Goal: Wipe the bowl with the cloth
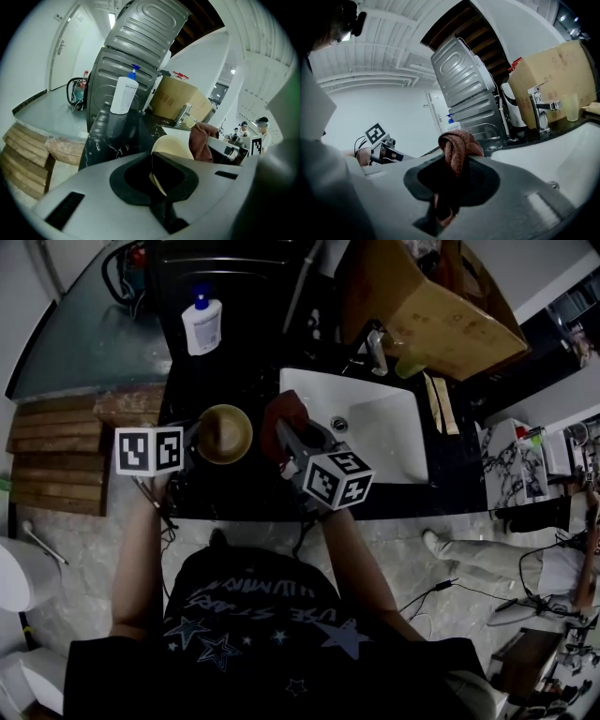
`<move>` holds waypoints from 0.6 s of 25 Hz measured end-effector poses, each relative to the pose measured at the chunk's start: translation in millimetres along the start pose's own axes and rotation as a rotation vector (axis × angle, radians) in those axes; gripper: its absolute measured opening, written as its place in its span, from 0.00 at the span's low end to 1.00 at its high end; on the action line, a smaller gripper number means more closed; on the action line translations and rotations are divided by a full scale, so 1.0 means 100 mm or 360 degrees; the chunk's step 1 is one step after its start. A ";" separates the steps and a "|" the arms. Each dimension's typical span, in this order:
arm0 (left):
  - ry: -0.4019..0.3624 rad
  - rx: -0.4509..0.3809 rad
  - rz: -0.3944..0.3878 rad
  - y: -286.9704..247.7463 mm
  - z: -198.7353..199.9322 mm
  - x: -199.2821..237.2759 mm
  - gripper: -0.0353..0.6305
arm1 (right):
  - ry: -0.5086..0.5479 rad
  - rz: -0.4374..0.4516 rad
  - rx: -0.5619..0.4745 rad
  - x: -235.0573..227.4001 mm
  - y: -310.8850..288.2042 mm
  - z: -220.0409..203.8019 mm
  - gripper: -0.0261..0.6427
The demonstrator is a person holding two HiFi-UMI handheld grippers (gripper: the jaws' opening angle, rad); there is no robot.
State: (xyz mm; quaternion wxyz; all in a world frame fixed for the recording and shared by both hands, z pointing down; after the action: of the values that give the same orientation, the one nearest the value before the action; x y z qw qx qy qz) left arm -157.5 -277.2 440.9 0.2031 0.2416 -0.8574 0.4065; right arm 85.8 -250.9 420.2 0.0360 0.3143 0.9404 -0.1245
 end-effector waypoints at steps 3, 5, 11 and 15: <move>0.0016 0.0029 0.0005 -0.06 0.00 0.03 0.08 | -0.0003 -0.0005 0.0006 -0.01 -0.01 -0.01 0.14; 0.0026 0.0034 0.0005 -0.07 0.00 0.04 0.08 | -0.0006 -0.0007 0.0006 -0.01 -0.01 -0.01 0.14; -0.0035 0.0048 0.0005 -0.09 0.00 0.01 0.08 | -0.0019 -0.0013 0.0007 -0.03 -0.03 -0.01 0.14; -0.0101 0.0037 -0.0024 -0.08 -0.01 -0.01 0.08 | -0.0025 -0.0017 0.0005 -0.03 -0.04 0.00 0.14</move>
State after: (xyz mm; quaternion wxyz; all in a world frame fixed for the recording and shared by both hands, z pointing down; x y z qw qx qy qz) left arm -152.0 -281.0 445.9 0.1759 0.2632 -0.8568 0.4070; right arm 86.0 -255.8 421.9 0.0423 0.3083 0.9416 -0.1285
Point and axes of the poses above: the fingertips, and each gripper's own axes: y backward along the fingers, x to its left, z out of its top, the point moved 7 cm from there along y, backward along the fingers, and after that the axes turned 11 degrees about y, right-handed, at the moved point
